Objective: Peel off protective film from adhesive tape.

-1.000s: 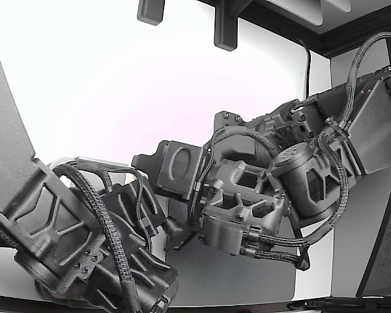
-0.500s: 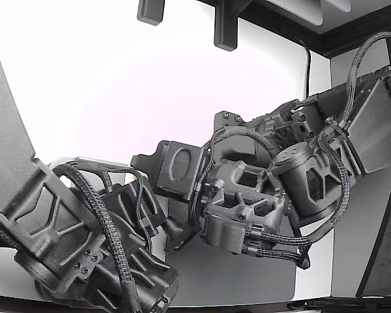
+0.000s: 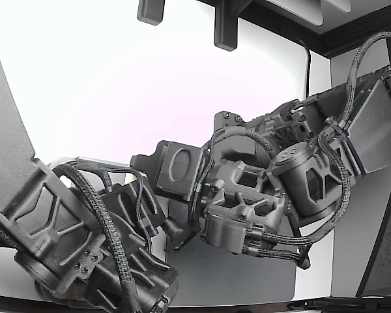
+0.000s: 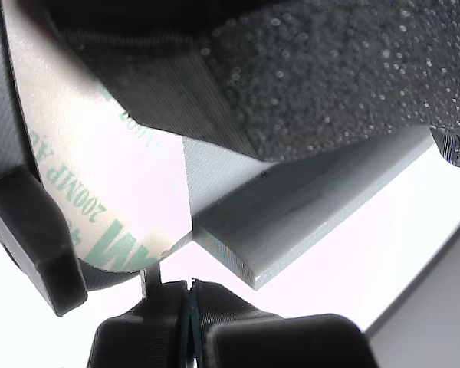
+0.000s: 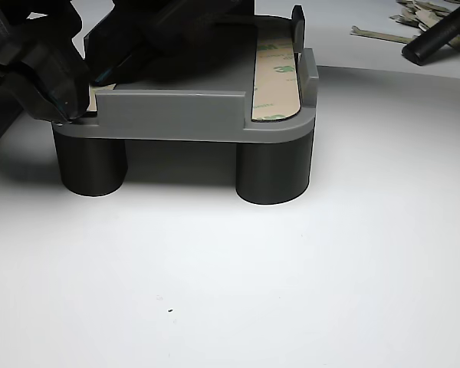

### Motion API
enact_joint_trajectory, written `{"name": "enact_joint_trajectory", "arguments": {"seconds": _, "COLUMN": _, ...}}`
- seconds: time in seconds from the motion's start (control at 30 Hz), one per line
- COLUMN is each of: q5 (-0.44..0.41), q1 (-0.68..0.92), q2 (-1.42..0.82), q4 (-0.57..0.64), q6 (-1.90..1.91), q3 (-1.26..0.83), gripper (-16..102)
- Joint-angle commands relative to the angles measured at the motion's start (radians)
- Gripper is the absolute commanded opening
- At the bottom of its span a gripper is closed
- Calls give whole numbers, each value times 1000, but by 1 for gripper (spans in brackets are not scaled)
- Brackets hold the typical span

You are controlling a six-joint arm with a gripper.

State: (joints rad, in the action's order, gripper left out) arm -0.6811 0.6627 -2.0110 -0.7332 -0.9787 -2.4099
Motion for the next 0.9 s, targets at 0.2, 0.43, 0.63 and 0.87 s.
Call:
{"name": "enact_joint_trajectory", "arguments": {"seconds": 0.2, "q5": -5, "q1": -9, "q2": -23, "q4": -8, "q6": 8, "q3": 31, "gripper": -11}}
{"name": "enact_joint_trajectory", "arguments": {"seconds": 0.43, "q5": 3, "q1": -9, "q2": -11, "q4": -38, "q6": 25, "q3": 46, "gripper": -11}}
{"name": "enact_joint_trajectory", "arguments": {"seconds": 0.63, "q5": 5, "q1": -11, "q2": 0, "q4": -52, "q6": 28, "q3": 60, "gripper": -11}}
{"name": "enact_joint_trajectory", "arguments": {"seconds": 0.87, "q5": 12, "q1": -11, "q2": 5, "q4": -71, "q6": 35, "q3": 71, "gripper": -11}}
